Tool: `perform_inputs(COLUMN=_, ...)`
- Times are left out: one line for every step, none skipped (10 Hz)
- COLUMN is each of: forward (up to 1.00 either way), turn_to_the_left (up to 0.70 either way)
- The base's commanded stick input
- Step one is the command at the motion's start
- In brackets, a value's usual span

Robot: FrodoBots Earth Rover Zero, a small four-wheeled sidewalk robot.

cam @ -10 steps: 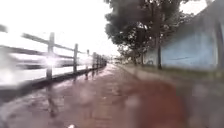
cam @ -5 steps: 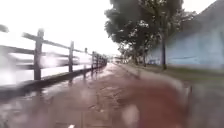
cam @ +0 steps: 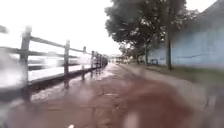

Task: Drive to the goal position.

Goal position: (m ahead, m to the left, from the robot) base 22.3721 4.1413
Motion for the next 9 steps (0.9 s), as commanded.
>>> perform_inputs(forward=0.00, turn_to_the_left=0.00)
perform_inputs(forward=0.00, turn_to_the_left=0.00)
perform_inputs(forward=0.00, turn_to_the_left=0.00)
perform_inputs(forward=0.00, turn_to_the_left=0.00)
perform_inputs(forward=0.00, turn_to_the_left=0.00)
perform_inputs(forward=0.00, turn_to_the_left=0.00)
perform_inputs(forward=0.00, turn_to_the_left=0.00)
perform_inputs(forward=0.42, turn_to_the_left=0.00)
perform_inputs(forward=1.00, turn_to_the_left=0.00)
